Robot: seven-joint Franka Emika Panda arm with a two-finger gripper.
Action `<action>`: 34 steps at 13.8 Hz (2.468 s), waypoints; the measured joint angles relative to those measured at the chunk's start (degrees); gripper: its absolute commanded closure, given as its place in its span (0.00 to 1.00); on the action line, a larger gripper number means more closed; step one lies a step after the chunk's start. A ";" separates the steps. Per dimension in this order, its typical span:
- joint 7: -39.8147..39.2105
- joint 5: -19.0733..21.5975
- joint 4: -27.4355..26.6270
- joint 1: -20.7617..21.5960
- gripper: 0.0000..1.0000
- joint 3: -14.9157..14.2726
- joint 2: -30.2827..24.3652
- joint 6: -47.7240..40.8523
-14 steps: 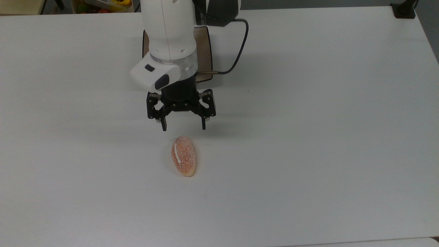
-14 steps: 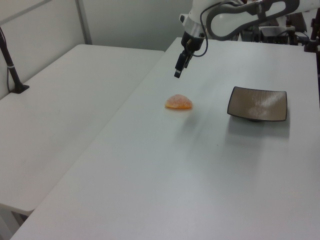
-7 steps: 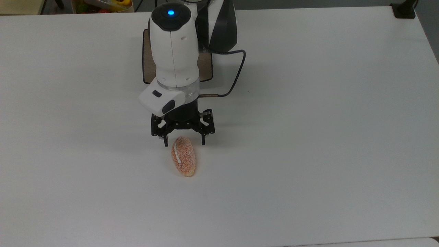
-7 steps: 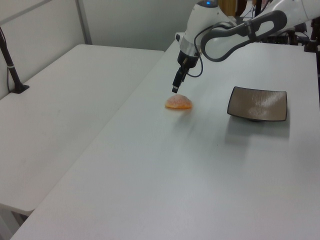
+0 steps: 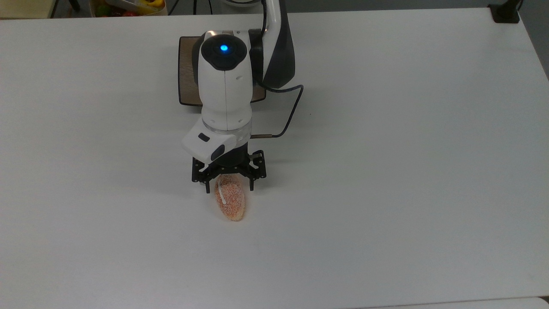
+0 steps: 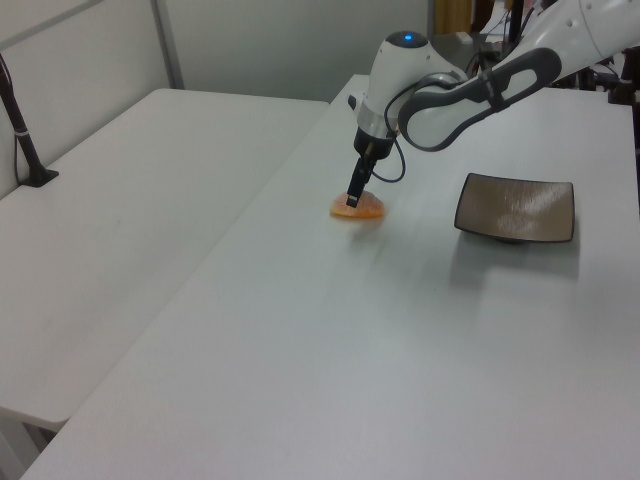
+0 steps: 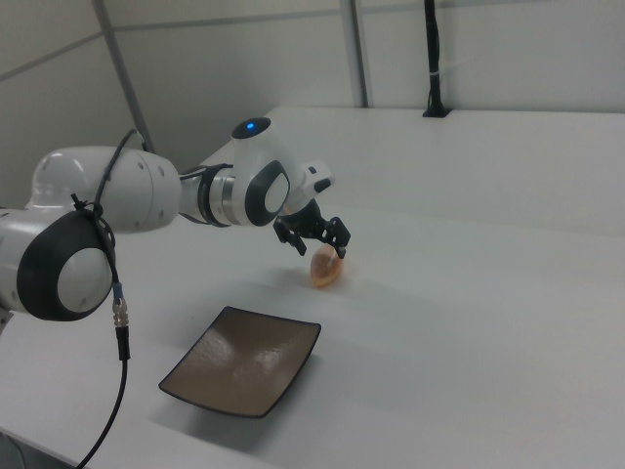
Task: Bread is placed on a ceramic plate
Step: 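Close the gripper around the bread roll, then lift the bread roll and carry it over the brown plate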
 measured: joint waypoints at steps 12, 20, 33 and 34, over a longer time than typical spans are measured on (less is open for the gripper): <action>0.07 -2.63 0.01 -0.01 0.66 0.00 2.66 2.69; 0.17 -2.62 0.10 -0.21 0.76 0.00 0.15 2.71; 0.27 0.57 -5.77 -0.13 0.76 0.01 -26.29 -29.31; -0.18 0.57 -7.81 -0.10 0.76 0.01 -28.74 -31.19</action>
